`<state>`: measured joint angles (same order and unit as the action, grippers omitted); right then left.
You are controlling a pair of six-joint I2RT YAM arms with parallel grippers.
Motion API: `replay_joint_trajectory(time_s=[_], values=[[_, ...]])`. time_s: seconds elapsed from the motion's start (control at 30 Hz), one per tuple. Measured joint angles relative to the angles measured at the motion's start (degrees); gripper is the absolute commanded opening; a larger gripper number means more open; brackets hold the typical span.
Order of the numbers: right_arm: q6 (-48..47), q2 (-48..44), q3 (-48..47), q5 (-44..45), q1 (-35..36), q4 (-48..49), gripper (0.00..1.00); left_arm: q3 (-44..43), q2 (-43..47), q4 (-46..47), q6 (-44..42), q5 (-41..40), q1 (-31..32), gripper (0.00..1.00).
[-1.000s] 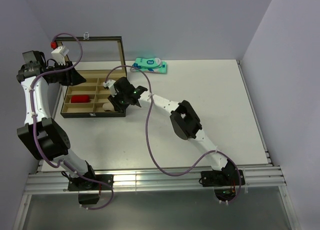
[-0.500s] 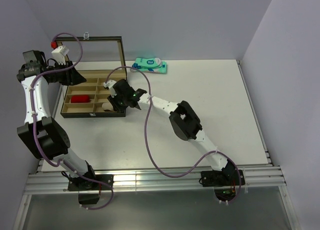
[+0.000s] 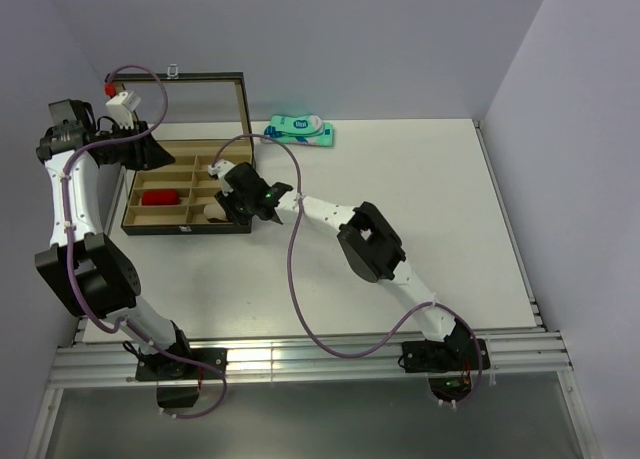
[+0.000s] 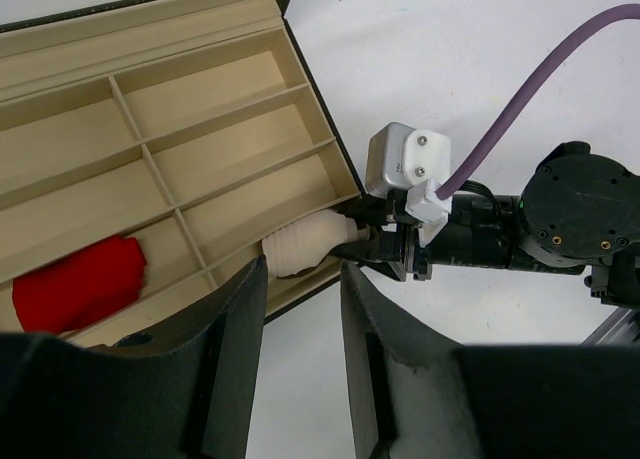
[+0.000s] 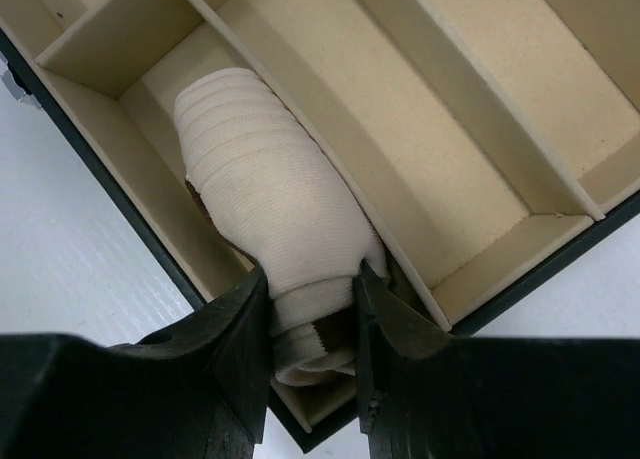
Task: Roll the socks
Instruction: Place the sock in the storage box.
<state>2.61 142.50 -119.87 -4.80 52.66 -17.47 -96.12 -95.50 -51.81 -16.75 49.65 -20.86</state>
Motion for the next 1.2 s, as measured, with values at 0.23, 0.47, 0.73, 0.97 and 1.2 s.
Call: replay_joint_trajectory(time_s=[0.23,0.47,0.73,0.97,1.2], values=[[1.29,-0.79,2.69,0.81,0.15,3.15,0.0,0.33,0.0,0.02,0.0,0.02,0.44,0.41],[0.52,-2.19,6.38,3.13,0.7,7.48,0.0,0.42,0.0,0.02,0.0,0.0,0.83,0.41],[-0.81,-2.19,6.25,3.82,0.85,7.41,0.0,4.98,0.0,0.81,0.09,-0.22,2.56,0.41],[-1.25,-2.14,5.88,4.15,0.96,7.37,0.0,17.42,-0.87,5.88,3.23,-1.51,8.15,0.41],[-1.46,-1.99,5.49,3.93,0.96,6.93,0.0,21.84,-5.57,15.91,9.05,-2.01,9.35,0.39]])
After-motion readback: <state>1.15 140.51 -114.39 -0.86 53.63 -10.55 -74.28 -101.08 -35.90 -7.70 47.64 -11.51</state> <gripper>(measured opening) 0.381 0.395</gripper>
